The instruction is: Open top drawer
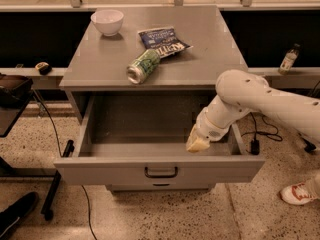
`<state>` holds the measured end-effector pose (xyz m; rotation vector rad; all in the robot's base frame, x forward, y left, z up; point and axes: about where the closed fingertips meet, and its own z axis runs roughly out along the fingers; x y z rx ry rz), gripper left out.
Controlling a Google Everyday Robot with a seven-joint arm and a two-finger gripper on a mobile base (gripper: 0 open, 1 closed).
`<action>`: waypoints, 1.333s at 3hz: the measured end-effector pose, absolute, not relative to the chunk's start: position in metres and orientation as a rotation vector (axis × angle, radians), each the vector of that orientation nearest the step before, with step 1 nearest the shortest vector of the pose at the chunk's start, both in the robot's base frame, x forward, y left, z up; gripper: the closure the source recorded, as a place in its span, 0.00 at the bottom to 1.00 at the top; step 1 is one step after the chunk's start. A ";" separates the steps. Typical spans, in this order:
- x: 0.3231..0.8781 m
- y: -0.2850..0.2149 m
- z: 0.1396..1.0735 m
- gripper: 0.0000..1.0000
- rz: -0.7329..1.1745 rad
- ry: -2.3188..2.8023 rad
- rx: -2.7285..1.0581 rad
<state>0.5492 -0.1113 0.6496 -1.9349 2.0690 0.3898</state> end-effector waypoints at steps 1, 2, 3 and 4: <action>0.526 -0.110 0.659 1.00 0.493 2.026 -1.930; 0.507 -0.110 0.669 1.00 0.568 1.990 -1.923; 0.466 -0.115 0.689 1.00 0.699 1.932 -1.910; 0.439 -0.120 0.705 1.00 0.773 1.887 -1.909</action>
Offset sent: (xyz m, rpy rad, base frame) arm -0.1248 -0.0084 0.0703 0.3316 0.1295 0.1094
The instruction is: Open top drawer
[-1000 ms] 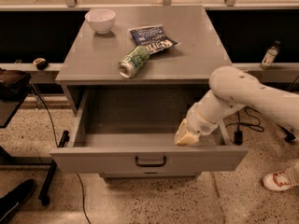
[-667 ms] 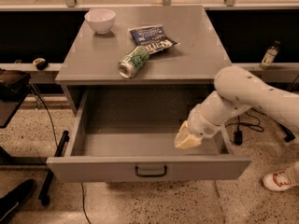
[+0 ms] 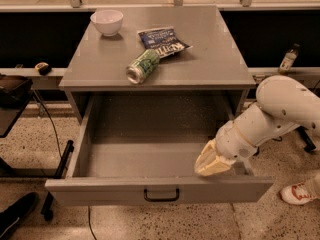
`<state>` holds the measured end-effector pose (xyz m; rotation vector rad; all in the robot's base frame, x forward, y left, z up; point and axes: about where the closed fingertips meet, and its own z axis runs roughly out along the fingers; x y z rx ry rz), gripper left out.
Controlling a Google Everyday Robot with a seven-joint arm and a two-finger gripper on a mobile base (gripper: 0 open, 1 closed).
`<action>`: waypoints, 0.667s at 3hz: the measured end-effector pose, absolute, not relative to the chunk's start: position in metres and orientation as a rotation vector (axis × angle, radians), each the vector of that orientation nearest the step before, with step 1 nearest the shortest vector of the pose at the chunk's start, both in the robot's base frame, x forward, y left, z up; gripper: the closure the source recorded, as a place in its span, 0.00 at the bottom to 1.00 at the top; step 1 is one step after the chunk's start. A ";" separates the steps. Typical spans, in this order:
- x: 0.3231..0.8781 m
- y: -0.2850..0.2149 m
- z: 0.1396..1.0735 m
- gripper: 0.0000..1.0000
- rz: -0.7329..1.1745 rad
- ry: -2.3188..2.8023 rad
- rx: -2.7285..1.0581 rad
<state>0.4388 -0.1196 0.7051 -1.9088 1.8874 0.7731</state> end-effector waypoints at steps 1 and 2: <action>0.419 -0.127 0.716 1.00 0.818 1.871 -1.906; 0.416 -0.135 0.732 1.00 0.790 1.852 -1.881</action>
Offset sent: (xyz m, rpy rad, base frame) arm -0.0241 -0.0291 0.0487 0.0628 -0.0680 -0.0338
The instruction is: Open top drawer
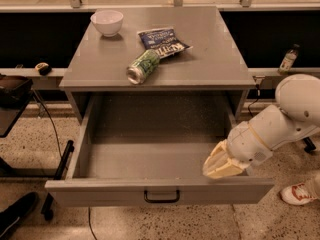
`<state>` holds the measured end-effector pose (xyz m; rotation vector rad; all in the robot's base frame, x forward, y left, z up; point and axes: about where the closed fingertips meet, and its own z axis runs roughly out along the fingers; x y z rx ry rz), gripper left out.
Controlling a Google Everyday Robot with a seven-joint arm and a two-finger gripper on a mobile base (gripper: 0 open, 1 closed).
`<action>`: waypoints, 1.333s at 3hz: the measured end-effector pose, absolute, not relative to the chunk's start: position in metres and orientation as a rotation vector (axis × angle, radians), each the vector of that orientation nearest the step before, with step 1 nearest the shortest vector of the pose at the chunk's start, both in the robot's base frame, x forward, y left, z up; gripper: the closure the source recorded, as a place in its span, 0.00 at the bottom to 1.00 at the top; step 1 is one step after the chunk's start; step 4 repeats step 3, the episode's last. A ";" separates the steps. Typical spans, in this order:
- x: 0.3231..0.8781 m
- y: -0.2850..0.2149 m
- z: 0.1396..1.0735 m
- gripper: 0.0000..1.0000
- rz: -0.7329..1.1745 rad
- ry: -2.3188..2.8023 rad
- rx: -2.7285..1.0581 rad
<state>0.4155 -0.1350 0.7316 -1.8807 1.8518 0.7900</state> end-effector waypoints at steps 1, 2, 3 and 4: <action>0.434 -0.152 0.756 1.00 0.687 1.837 -1.811; 0.458 -0.175 0.785 0.84 0.582 1.805 -1.673; 0.461 -0.178 0.789 0.61 0.570 1.803 -1.654; 0.461 -0.178 0.789 0.61 0.570 1.803 -1.654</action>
Offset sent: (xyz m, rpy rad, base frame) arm 0.0763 -0.0841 0.1004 0.1583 -0.3596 -0.3401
